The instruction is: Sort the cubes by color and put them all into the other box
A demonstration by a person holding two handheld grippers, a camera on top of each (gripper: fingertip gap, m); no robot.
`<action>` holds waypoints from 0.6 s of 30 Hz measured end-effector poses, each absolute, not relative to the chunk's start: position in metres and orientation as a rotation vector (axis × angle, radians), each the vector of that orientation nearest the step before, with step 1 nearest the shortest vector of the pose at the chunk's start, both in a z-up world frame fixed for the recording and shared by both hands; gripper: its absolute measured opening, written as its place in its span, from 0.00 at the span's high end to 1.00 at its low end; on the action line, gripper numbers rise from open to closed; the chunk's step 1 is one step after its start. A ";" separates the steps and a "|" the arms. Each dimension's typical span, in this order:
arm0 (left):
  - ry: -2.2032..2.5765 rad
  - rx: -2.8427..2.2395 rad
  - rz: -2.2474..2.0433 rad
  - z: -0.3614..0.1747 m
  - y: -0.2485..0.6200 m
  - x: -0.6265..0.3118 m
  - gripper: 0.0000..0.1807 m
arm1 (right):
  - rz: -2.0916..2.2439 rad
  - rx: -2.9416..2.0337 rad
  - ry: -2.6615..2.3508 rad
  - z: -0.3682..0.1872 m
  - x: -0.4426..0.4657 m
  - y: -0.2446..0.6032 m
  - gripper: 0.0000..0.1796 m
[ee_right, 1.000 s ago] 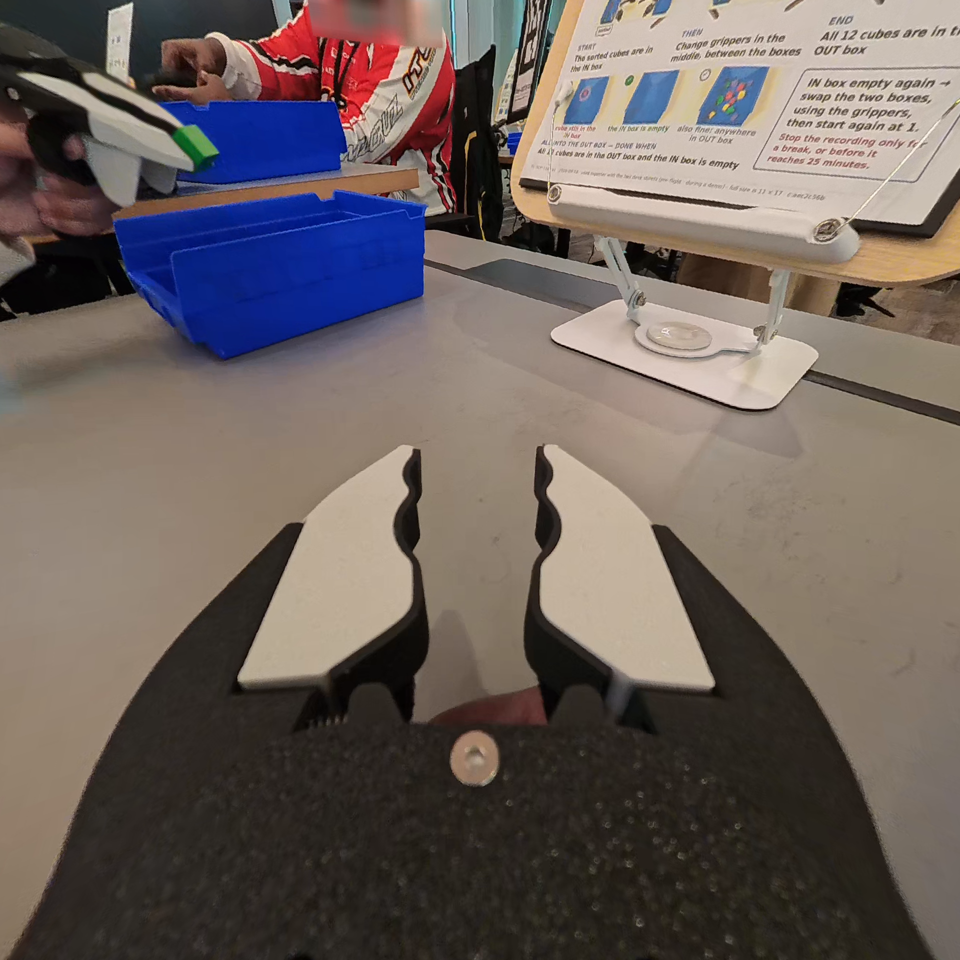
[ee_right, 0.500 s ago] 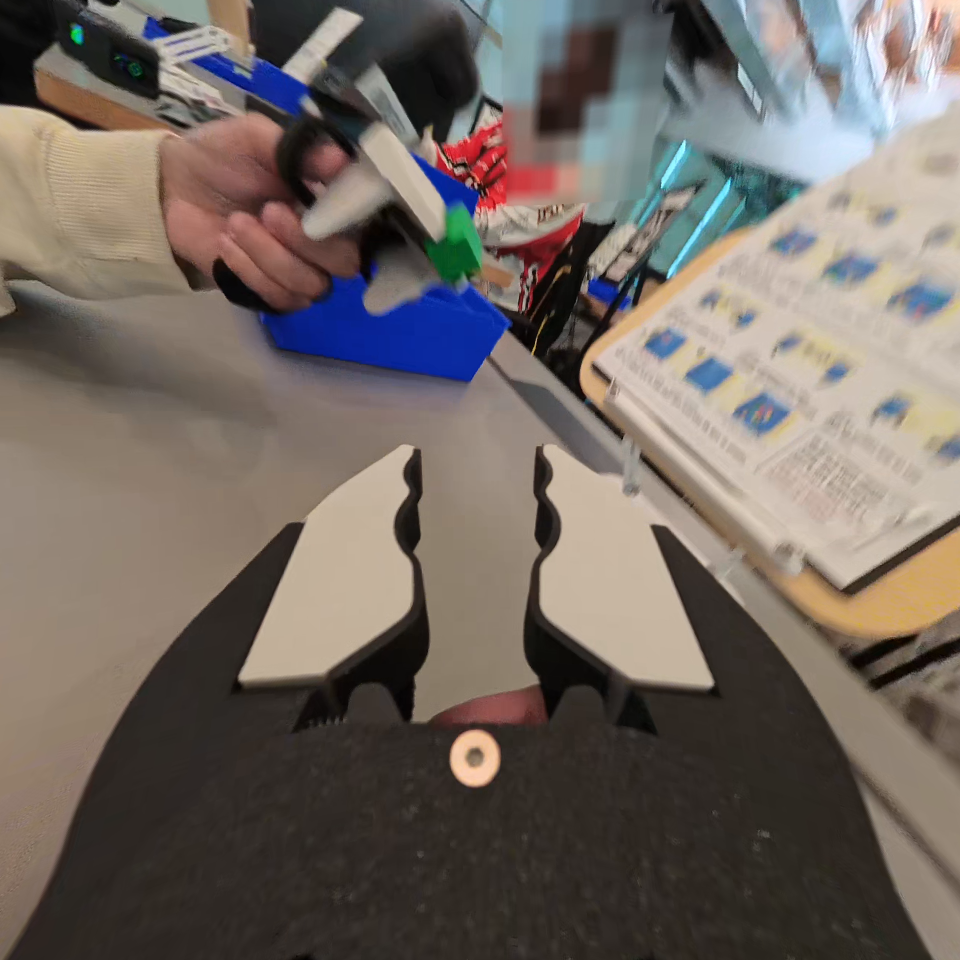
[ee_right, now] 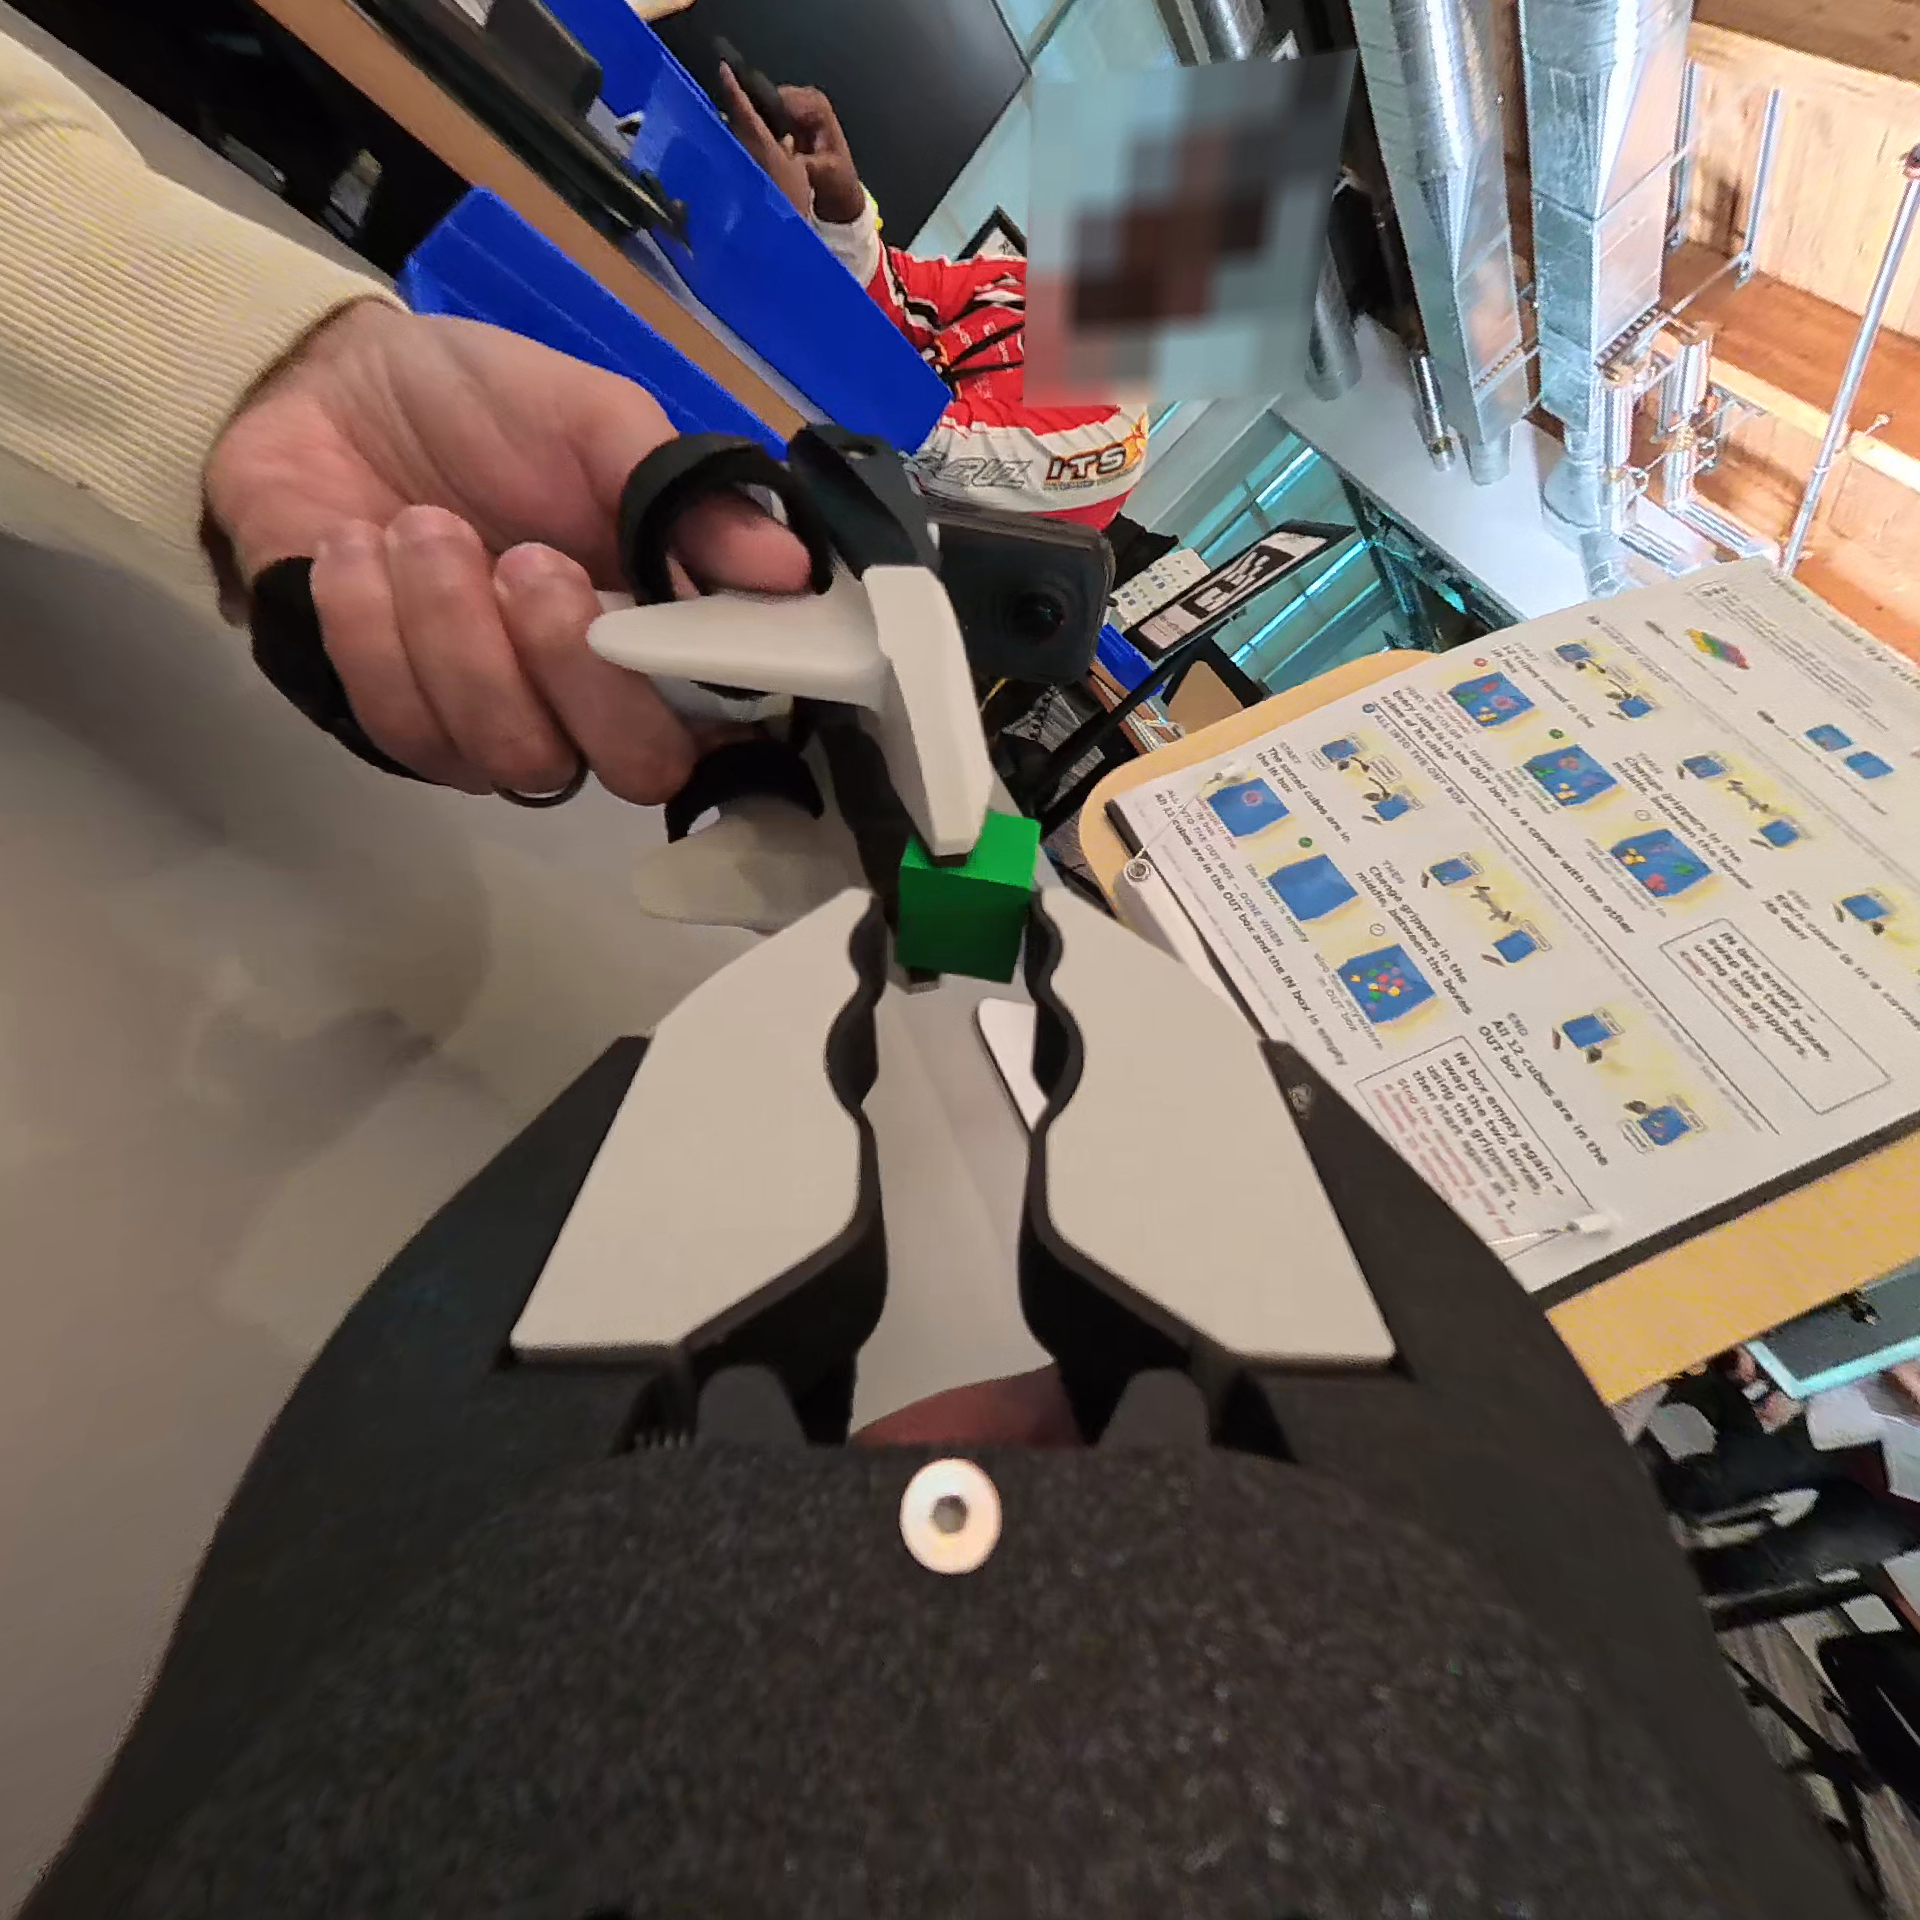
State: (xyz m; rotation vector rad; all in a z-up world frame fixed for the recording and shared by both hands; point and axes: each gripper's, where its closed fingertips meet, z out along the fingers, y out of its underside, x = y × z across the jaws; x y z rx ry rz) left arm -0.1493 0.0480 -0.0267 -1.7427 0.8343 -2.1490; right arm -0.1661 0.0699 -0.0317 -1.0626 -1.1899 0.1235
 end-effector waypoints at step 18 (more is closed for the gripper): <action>0.597 -1.913 -0.332 -0.100 0.101 -0.286 0.75 | 0.379 -1.574 -0.750 -0.074 -0.107 0.073 0.88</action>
